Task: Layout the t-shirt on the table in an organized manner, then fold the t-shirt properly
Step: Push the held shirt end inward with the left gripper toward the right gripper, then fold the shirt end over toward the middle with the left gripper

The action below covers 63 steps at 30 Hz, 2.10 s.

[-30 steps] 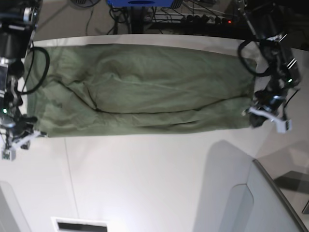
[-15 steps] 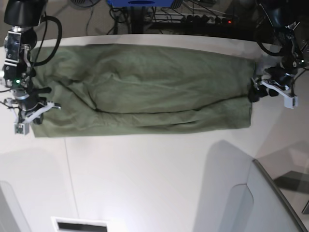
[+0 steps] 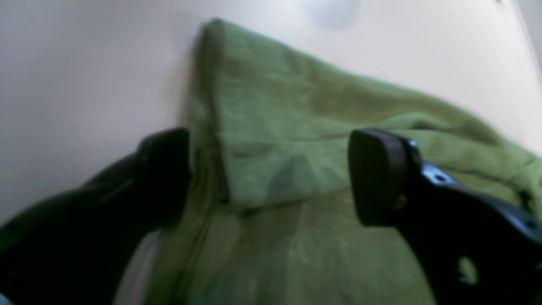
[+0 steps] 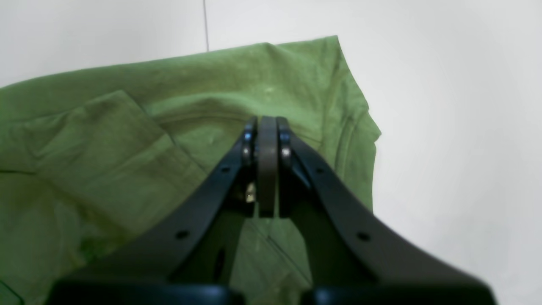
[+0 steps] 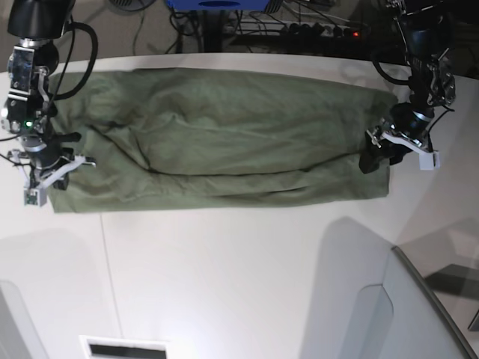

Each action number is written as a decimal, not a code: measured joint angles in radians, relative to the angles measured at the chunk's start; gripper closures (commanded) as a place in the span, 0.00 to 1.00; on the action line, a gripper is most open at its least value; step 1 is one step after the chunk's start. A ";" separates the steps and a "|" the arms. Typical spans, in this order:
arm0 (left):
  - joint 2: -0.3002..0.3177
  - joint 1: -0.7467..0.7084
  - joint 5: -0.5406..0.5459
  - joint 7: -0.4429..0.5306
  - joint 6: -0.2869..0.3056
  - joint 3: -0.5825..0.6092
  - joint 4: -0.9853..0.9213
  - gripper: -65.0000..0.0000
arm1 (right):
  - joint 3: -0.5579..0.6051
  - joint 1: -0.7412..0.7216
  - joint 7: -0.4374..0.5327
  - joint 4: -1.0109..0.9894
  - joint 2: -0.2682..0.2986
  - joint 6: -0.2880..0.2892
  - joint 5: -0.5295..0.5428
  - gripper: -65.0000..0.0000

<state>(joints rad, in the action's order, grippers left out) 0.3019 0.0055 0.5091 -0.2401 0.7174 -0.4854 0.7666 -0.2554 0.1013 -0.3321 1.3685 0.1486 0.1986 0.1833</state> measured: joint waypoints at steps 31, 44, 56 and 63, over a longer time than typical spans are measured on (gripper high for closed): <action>0.100 -0.149 -0.079 -0.026 -0.286 0.000 0.329 1.00 | -0.006 0.060 0.000 0.006 0.000 0.000 0.000 1.00; -0.078 -0.288 -0.229 -0.281 -0.426 0.169 0.897 1.00 | -0.003 0.055 0.005 0.006 0.000 0.000 0.000 1.00; -0.346 -0.161 -0.512 -0.284 -0.428 0.385 0.808 1.00 | -0.005 0.052 0.003 0.006 0.002 0.002 0.000 1.00; -0.378 -0.129 -0.514 -0.285 -0.427 0.454 0.721 1.00 | -0.005 0.052 0.003 0.006 0.002 0.001 0.000 1.00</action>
<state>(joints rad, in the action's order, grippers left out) -0.0761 -0.1234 -0.0048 -0.5247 0.2901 -0.0319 1.4872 -0.2600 0.1535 -0.3290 1.3743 0.1509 0.1993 0.1833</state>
